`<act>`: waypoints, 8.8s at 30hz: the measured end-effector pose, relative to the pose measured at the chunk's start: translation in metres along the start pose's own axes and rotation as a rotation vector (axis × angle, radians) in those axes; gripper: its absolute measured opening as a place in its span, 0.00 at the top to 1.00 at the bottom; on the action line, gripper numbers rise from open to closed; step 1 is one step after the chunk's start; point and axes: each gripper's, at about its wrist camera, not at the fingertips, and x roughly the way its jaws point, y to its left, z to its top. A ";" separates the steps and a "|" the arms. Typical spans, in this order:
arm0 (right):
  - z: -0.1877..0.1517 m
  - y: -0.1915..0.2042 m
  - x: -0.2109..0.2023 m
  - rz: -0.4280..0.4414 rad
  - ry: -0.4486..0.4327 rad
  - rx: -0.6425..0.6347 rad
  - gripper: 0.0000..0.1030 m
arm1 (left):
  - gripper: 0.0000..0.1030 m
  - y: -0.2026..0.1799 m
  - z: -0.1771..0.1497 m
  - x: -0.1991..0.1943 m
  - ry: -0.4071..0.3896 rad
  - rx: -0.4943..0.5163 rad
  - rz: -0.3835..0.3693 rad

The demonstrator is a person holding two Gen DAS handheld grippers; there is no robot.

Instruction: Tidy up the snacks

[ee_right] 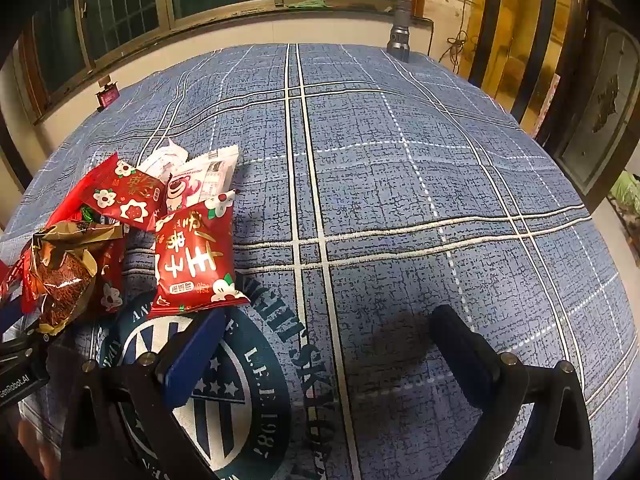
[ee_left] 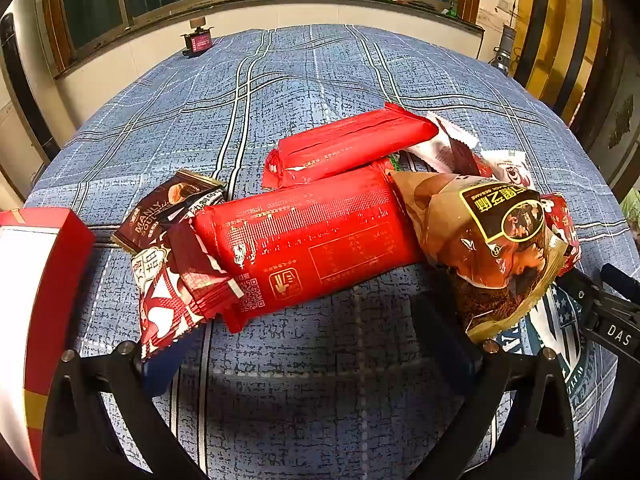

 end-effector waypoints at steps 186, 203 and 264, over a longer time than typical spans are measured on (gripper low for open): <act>-0.076 0.342 -0.136 0.879 -0.038 -0.497 0.45 | 0.54 0.242 -0.118 -0.163 -0.223 -0.322 0.213; 0.029 0.097 -0.084 0.454 -0.255 -0.137 0.29 | 0.37 0.201 -0.101 -0.166 -0.227 -0.217 0.210; 0.036 0.010 0.008 0.391 0.124 0.050 0.63 | 0.51 -0.078 0.032 -0.009 -0.003 0.261 -0.049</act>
